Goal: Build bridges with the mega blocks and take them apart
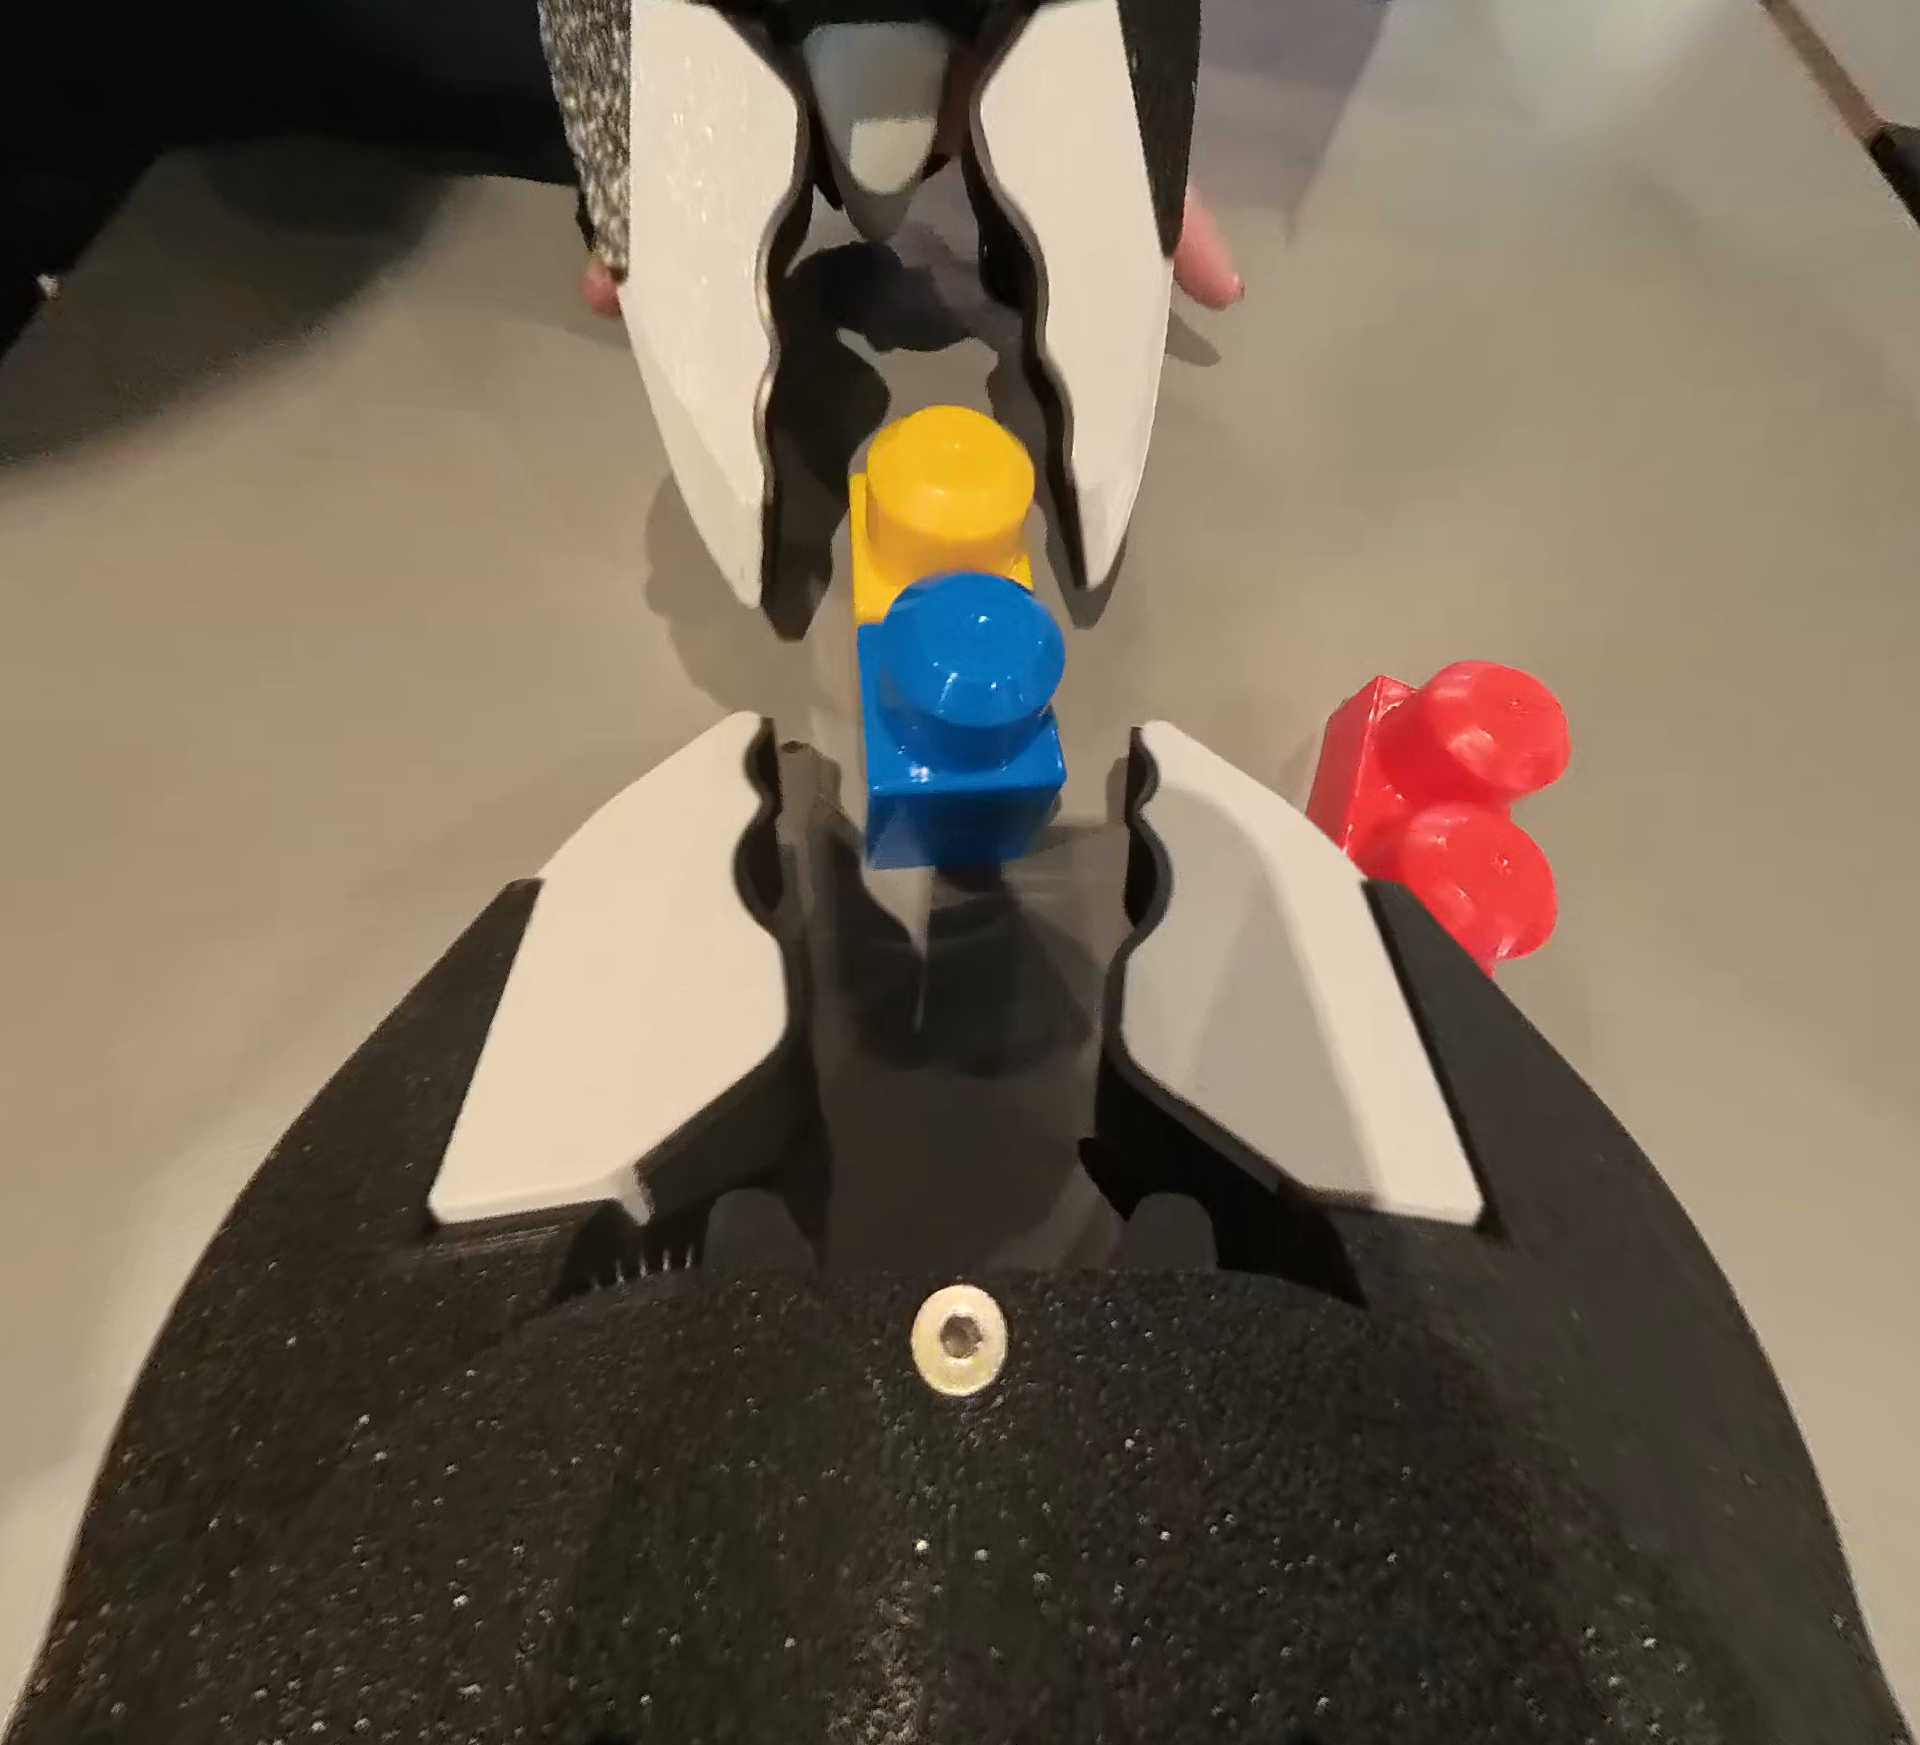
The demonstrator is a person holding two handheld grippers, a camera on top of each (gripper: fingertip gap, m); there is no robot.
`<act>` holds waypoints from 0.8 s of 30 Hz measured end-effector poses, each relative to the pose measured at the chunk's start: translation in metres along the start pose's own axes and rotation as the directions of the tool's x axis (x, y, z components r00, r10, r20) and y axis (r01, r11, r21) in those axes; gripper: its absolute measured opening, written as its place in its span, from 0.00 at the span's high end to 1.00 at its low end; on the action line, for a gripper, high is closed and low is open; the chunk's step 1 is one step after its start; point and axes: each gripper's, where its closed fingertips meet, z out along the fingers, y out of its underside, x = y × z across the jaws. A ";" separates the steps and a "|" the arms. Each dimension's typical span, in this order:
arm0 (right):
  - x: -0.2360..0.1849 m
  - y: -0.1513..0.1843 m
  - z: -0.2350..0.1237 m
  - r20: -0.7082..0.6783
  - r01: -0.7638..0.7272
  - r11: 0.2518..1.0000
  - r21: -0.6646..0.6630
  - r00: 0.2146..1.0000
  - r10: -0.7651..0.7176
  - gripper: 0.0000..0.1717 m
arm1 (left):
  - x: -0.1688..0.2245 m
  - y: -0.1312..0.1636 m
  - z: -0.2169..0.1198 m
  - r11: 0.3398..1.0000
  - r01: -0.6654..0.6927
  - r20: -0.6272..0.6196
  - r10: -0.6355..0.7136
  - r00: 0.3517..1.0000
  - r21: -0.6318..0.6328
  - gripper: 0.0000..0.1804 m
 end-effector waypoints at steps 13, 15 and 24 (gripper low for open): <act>0.000 0.005 0.010 0.086 0.013 0.999 -0.050 0.996 -0.008 0.78 | 0.000 0.002 0.013 0.999 0.002 -0.034 -0.004 0.999 -0.042 0.69; 0.000 0.005 0.010 0.089 0.012 0.999 -0.050 0.996 -0.008 0.78 | 0.001 0.001 0.015 0.999 0.006 -0.046 -0.008 0.999 -0.046 0.69; -0.002 0.001 0.016 0.097 0.026 0.999 -0.047 0.995 -0.021 0.78 | 0.002 0.000 0.019 0.998 0.010 -0.069 -0.014 0.998 -0.054 0.70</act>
